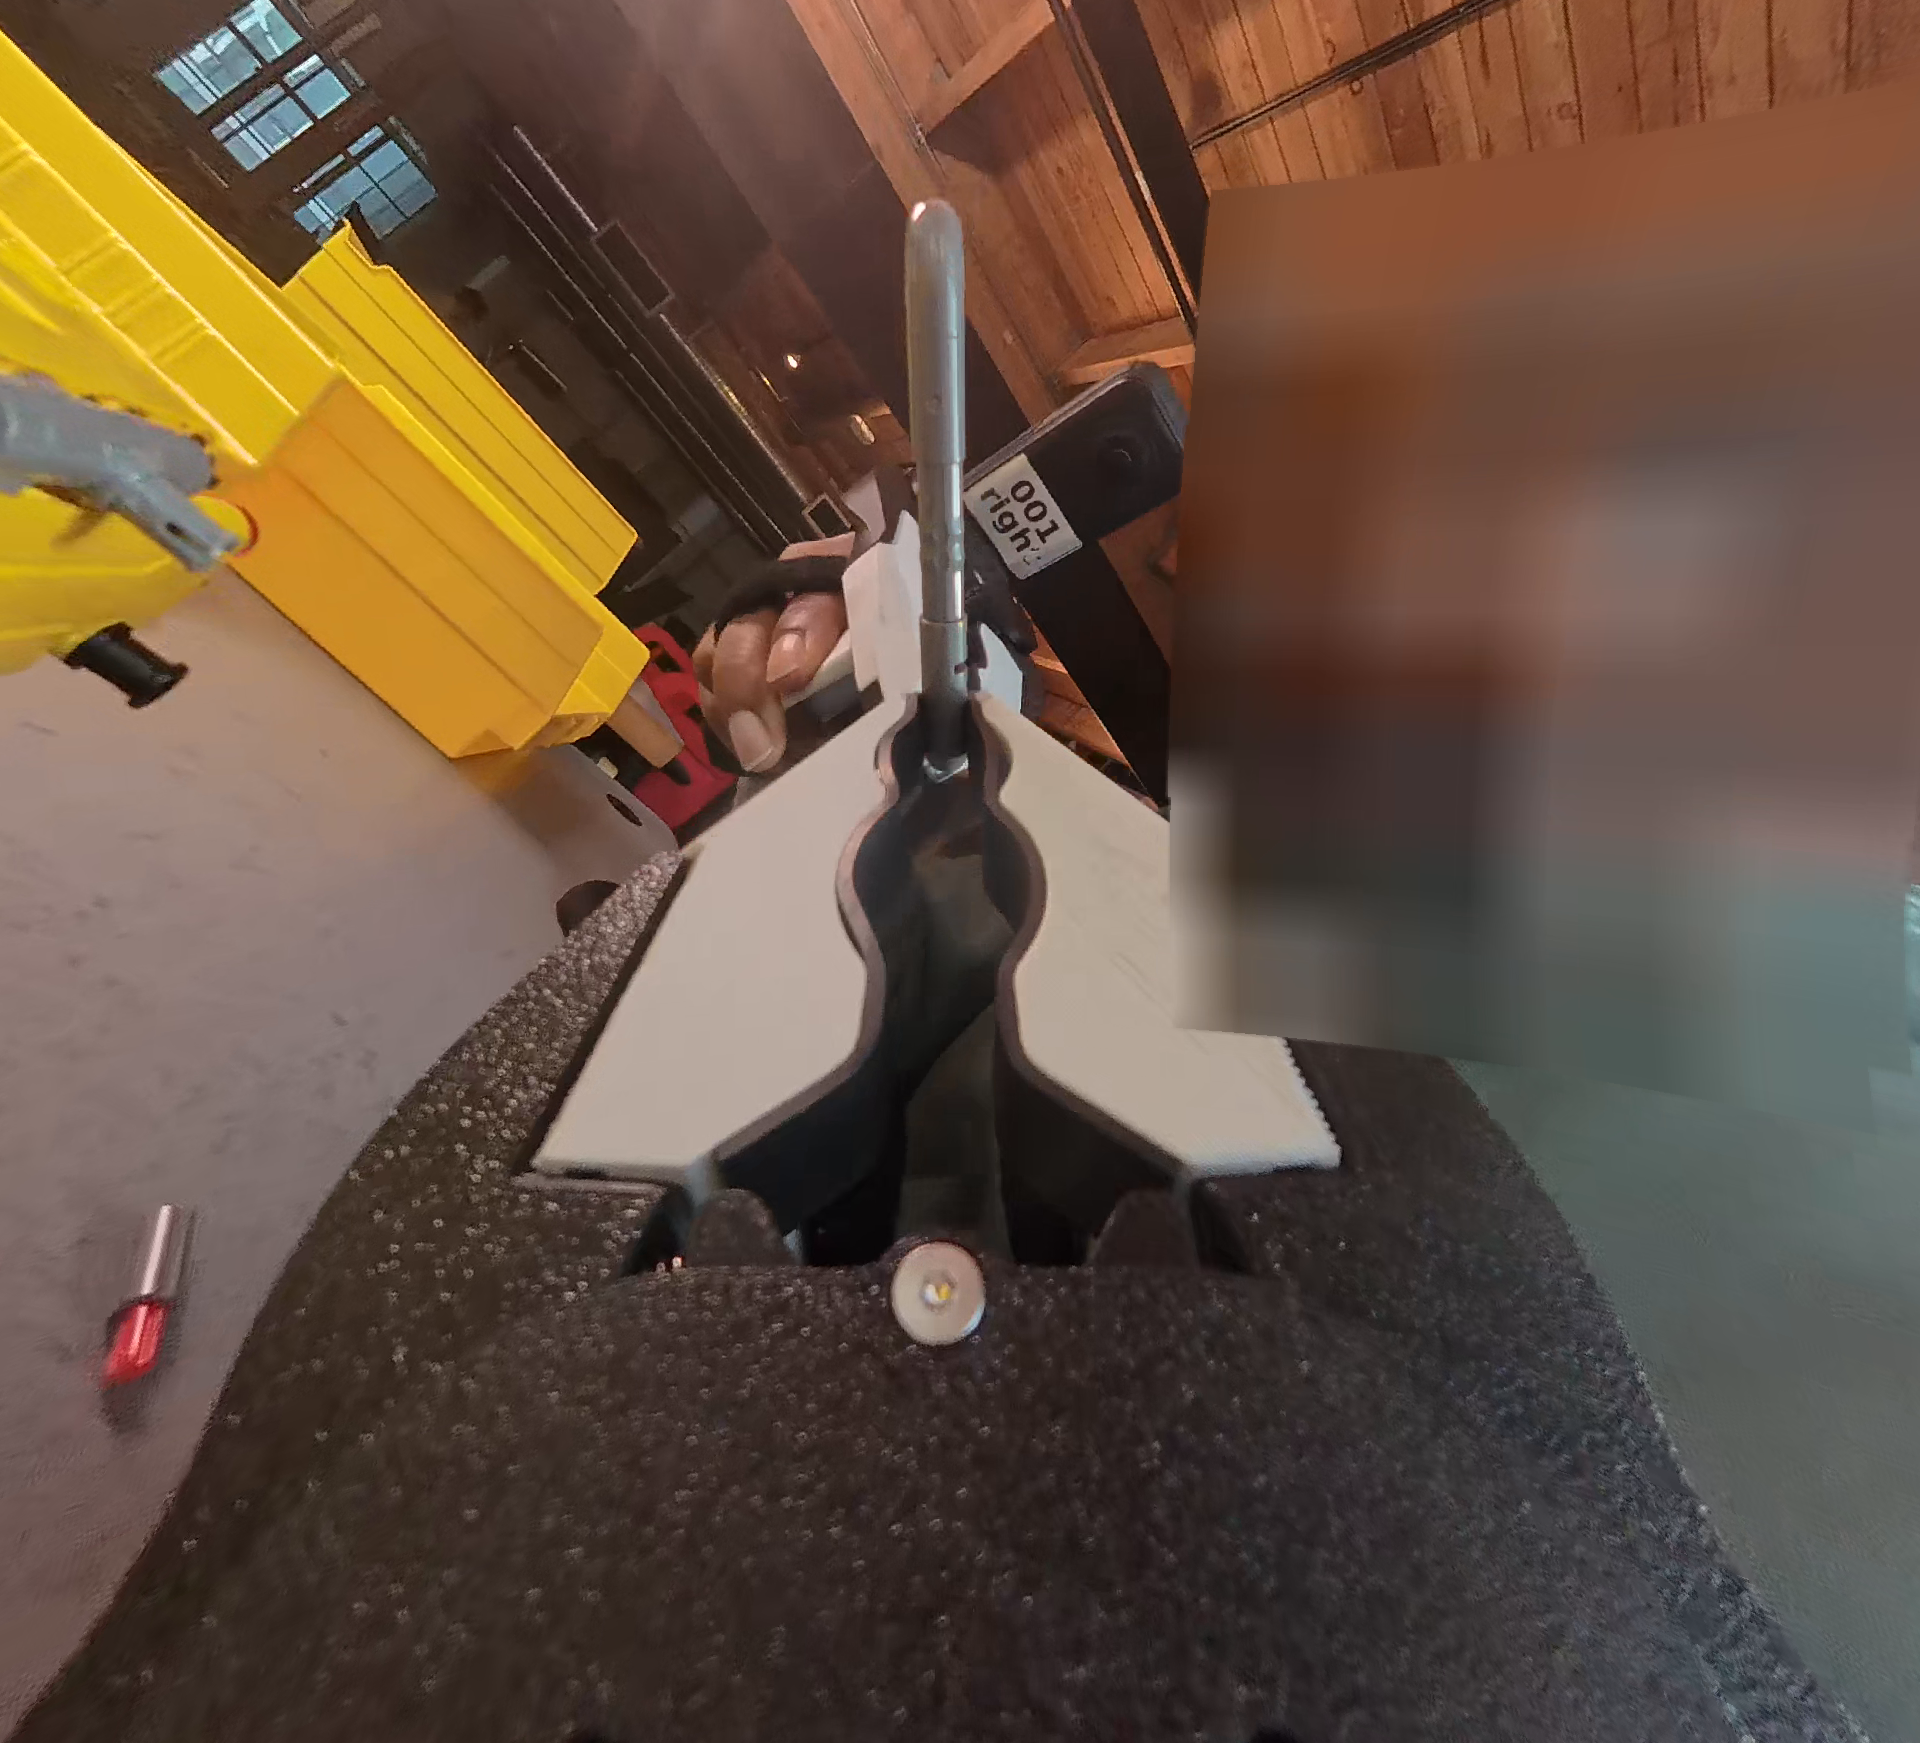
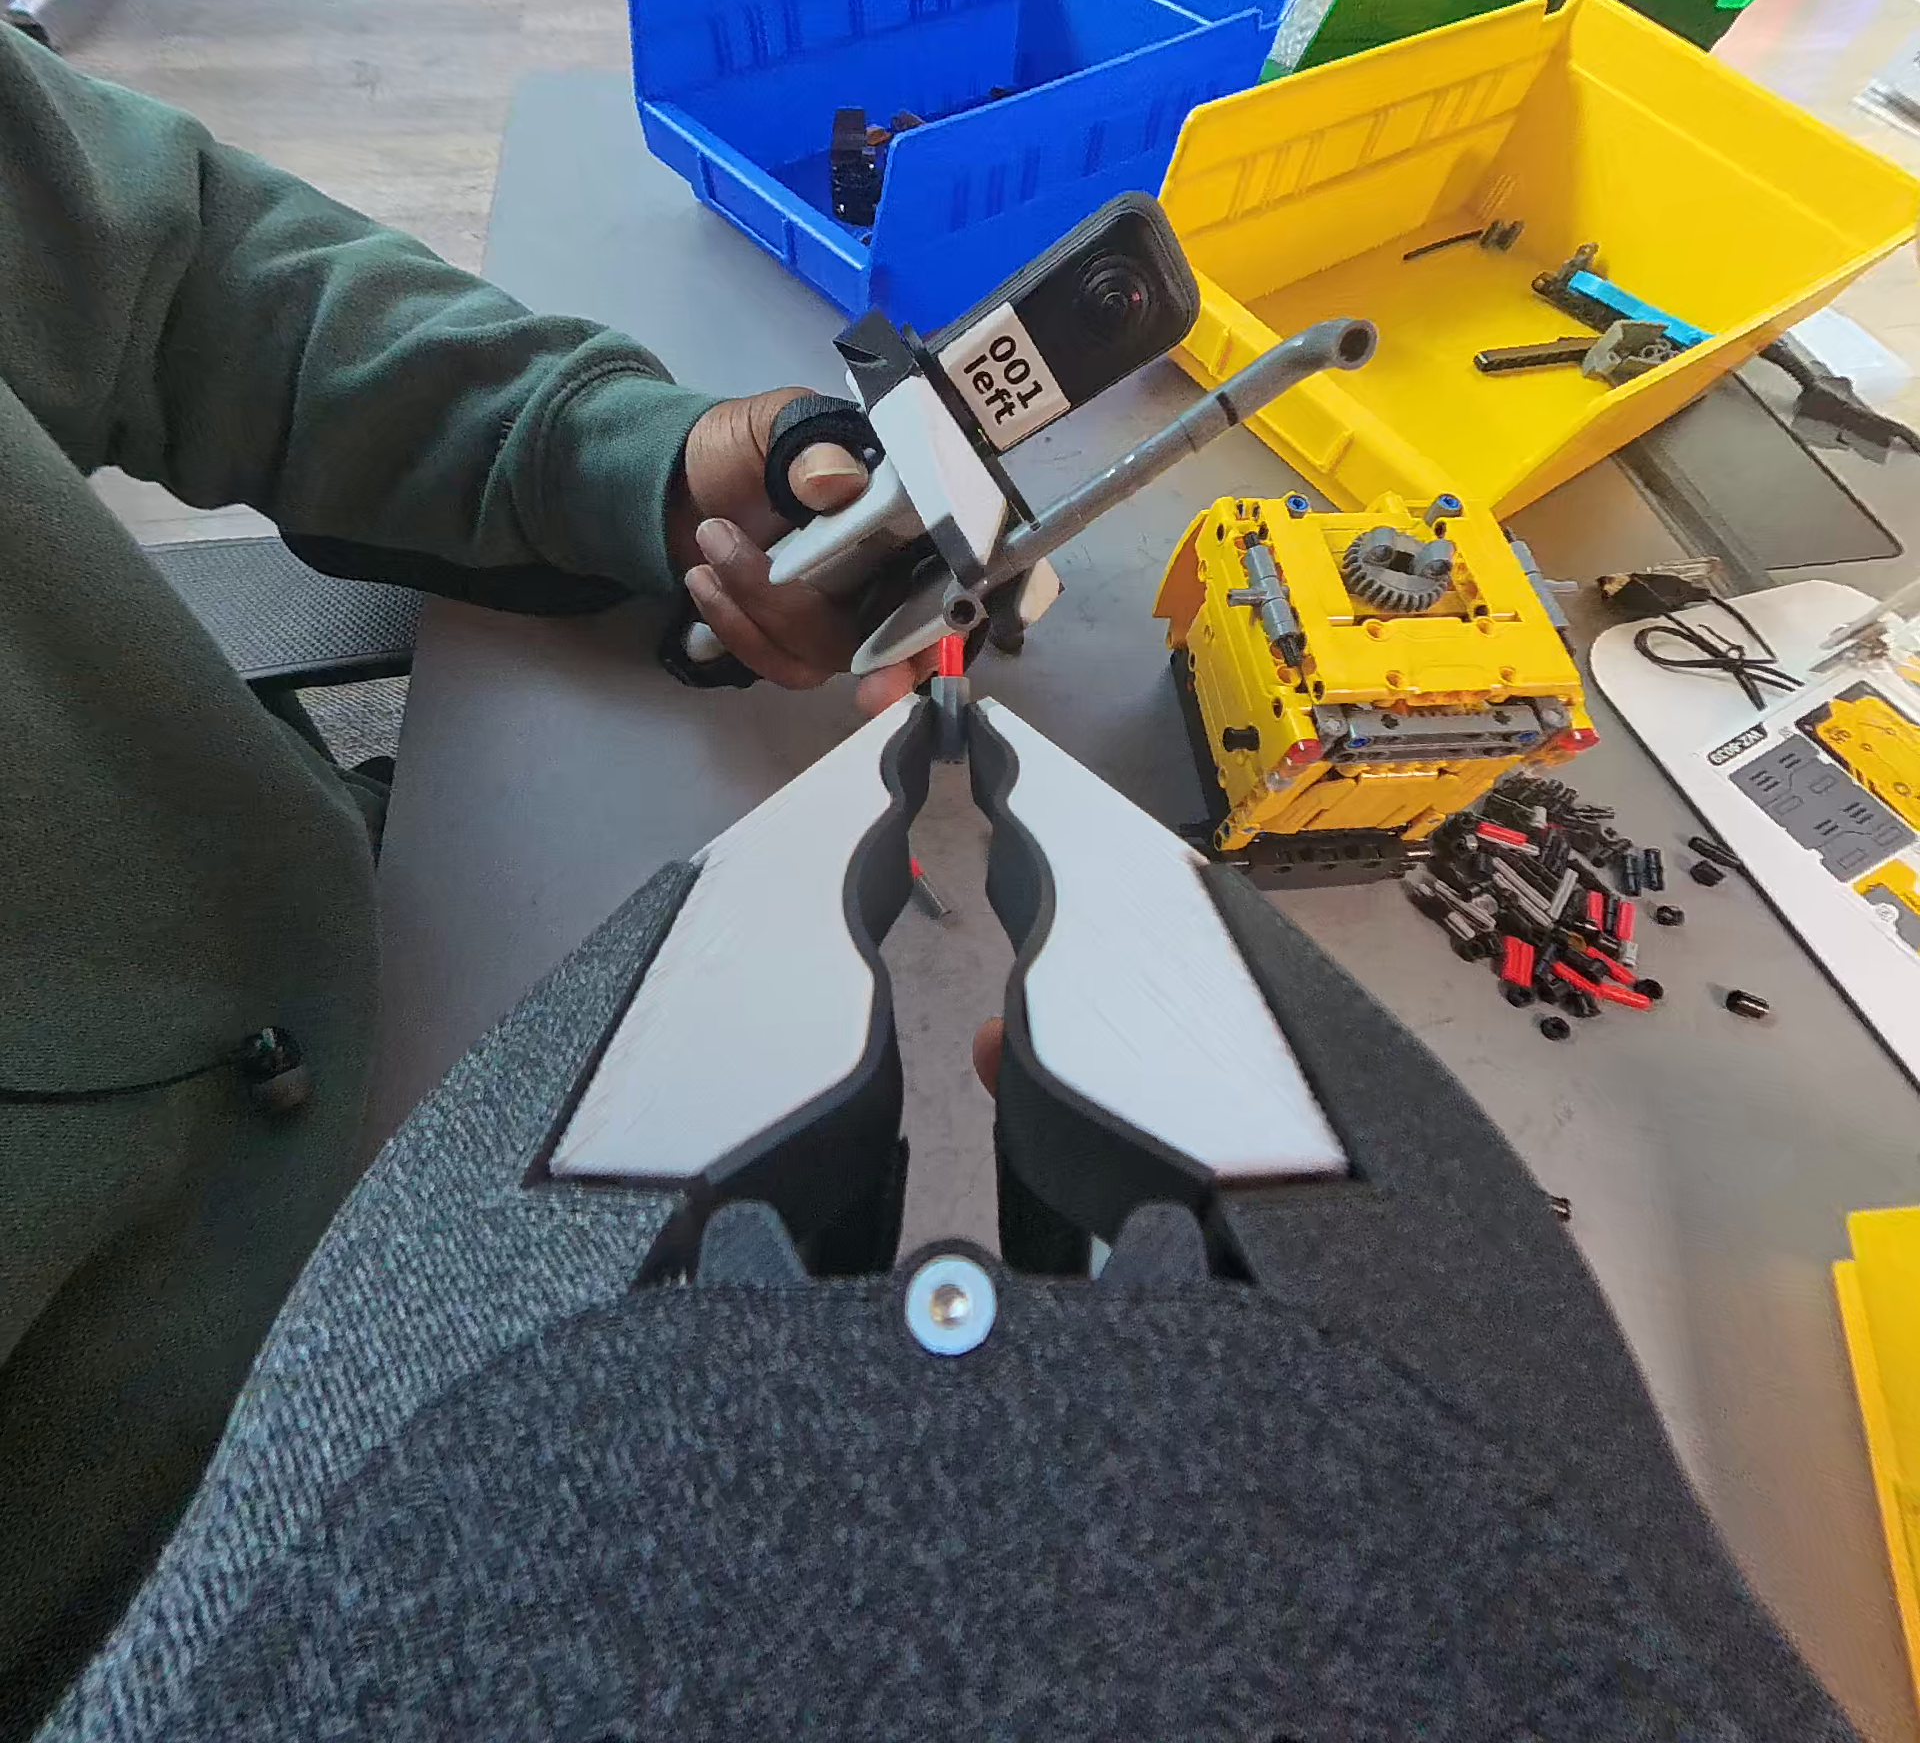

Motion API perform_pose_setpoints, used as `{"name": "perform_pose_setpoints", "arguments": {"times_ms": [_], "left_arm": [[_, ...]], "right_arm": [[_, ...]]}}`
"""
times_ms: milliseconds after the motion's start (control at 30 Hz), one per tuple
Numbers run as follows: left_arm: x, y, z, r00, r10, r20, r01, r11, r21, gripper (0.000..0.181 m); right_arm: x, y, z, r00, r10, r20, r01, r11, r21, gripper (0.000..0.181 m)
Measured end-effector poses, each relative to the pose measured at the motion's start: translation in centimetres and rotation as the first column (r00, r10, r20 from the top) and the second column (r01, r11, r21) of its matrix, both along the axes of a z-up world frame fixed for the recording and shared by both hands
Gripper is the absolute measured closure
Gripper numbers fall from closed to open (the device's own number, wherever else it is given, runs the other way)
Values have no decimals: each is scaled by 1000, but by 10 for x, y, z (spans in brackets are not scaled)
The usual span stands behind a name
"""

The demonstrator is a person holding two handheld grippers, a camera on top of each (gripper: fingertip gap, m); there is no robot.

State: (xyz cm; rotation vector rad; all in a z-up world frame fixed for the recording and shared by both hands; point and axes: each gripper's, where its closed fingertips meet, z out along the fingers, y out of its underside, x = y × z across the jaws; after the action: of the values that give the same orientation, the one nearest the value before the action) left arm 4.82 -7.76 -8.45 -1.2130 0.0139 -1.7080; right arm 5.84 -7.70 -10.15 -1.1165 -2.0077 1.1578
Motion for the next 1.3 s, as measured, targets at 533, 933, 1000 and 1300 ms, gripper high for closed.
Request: {"name": "perform_pose_setpoints", "arguments": {"times_ms": [533, 933, 1000, 1300], "left_arm": [[17, 4, -26, 906, 108, -410, -105, 994, 28, 175], [21, 11, -49, 782, 129, -610, -170, 985, -10, 175], [18, 13, -51, 795, 120, -595, -184, 982, -48, 175], [9, 17, -45, 863, 157, -480, -229, 969, -95, 175]], "right_arm": [[7, 4, -24, 994, 11, 105, -22, 995, 98, 176], [9, 8, -45, 989, 15, 147, -44, 980, 196, 176], [6, 8, -47, 989, 11, 147, -35, 986, 162, 176], [-3, 9, -39, 995, -8, 95, 18, 995, -102, 177]]}}
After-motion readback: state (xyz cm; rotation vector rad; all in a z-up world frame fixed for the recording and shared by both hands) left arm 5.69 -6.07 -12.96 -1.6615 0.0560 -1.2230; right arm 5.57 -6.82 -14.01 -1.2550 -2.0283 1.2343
